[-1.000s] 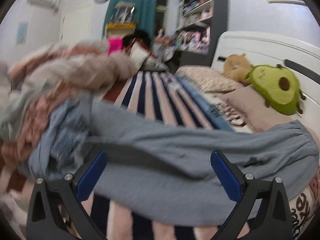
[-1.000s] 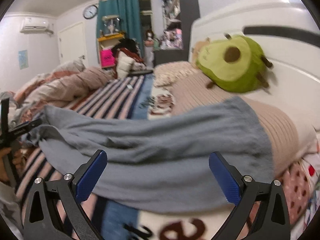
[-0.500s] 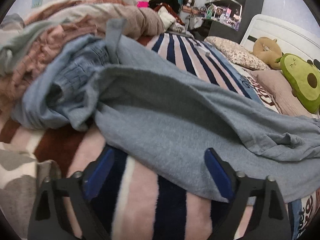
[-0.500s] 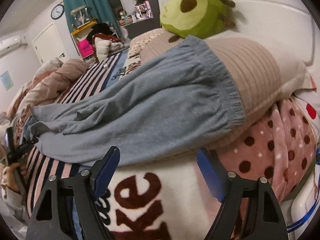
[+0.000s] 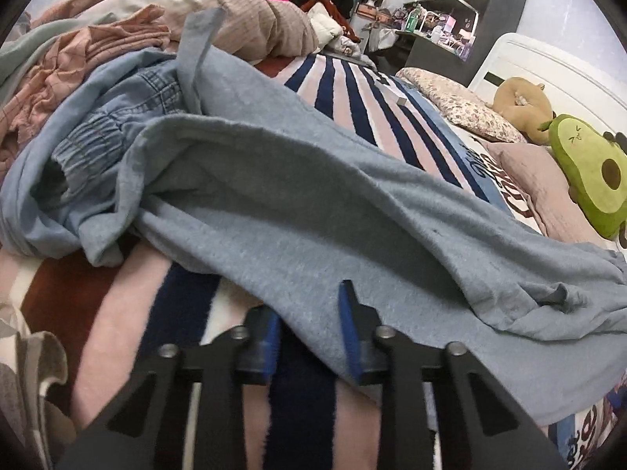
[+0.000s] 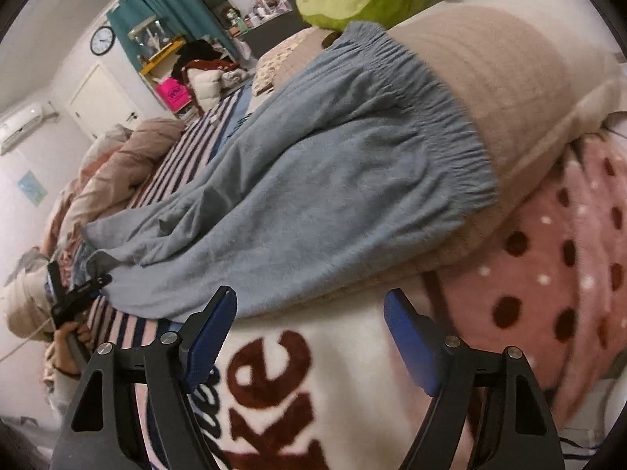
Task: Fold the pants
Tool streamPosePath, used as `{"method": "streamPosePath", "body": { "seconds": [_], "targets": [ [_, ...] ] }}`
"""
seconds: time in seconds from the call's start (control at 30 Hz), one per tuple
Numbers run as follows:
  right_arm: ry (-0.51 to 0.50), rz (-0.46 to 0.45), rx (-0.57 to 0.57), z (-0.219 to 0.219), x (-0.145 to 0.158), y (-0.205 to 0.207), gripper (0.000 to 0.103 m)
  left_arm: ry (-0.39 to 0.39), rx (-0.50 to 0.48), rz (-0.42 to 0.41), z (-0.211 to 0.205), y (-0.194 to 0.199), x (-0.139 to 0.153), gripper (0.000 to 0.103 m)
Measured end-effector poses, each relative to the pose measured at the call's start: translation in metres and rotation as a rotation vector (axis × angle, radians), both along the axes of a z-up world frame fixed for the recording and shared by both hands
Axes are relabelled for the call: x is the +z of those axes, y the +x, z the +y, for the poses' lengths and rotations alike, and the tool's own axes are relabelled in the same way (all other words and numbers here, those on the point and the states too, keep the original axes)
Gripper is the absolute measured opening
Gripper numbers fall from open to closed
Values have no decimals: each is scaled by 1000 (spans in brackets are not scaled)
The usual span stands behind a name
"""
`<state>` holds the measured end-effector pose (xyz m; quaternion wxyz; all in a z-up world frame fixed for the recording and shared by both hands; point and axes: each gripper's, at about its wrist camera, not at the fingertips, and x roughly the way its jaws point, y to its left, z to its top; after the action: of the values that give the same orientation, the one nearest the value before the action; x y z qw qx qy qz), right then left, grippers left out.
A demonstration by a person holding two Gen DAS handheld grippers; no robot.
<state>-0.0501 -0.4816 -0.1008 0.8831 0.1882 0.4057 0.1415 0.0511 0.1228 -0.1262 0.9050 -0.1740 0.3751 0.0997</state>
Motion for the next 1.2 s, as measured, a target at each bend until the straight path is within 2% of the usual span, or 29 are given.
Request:
{"method": "streamPosePath", "body": {
  "seconds": [0.1, 0.2, 0.23, 0.3, 0.5, 0.57, 0.87, 1.07, 1.2],
  "targets": [
    [31, -3, 27, 8, 2, 8, 65, 8, 18, -64, 0, -12, 14, 13],
    [14, -20, 45, 15, 6, 10, 49, 31, 37, -103, -1, -24, 27, 12],
    [18, -25, 52, 16, 7, 9, 44, 59, 32, -111, -4, -27, 34, 12],
    [35, -35, 70, 19, 8, 9, 43, 86, 20, -117, -7, -31, 40, 12],
    [7, 14, 37, 21, -2, 20, 22, 96, 33, -139, -3, -46, 50, 11],
    [-1, 4, 19, 20, -1, 18, 5, 107, 30, -138, -3, -49, 51, 11],
    [7, -121, 19, 22, 41, 14, 2, 171, 31, -194, -9, -50, 83, 11],
    [-50, -189, 53, 39, 79, 37, 1, 207, 57, -190, -3, -29, 108, 11],
    [-83, -233, 56, 49, 102, 59, 1, 279, 57, -165, -5, -9, 122, 11]
  ]
}}
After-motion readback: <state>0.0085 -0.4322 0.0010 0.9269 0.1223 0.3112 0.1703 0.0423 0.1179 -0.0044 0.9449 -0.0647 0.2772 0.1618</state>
